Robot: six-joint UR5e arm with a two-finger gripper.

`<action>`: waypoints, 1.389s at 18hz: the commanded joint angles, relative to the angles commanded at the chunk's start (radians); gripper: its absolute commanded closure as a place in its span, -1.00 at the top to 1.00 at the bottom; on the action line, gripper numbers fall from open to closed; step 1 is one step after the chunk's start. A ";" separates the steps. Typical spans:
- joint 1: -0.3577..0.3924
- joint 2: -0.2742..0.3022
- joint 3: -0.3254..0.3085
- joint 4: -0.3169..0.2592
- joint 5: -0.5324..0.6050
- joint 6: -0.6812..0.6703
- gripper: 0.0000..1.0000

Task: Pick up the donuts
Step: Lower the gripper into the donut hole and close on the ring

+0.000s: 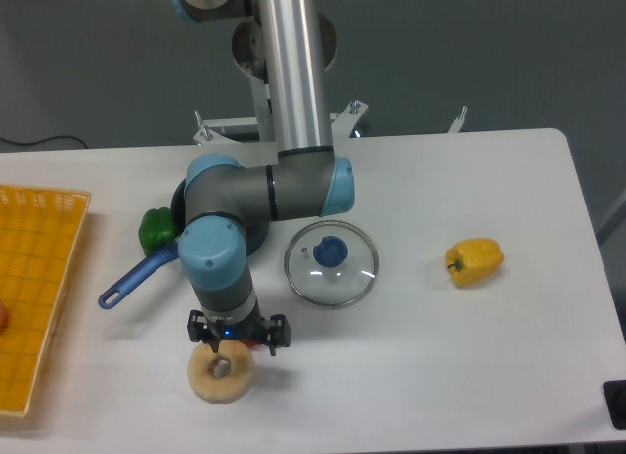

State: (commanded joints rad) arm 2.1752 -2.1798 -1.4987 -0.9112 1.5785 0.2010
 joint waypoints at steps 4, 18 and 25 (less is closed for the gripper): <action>-0.002 -0.018 0.002 0.000 0.000 0.002 1.00; -0.005 -0.054 0.023 0.003 -0.005 0.000 1.00; -0.005 -0.061 0.025 0.008 -0.005 -0.002 1.00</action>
State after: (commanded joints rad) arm 2.1706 -2.2411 -1.4742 -0.9035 1.5739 0.1994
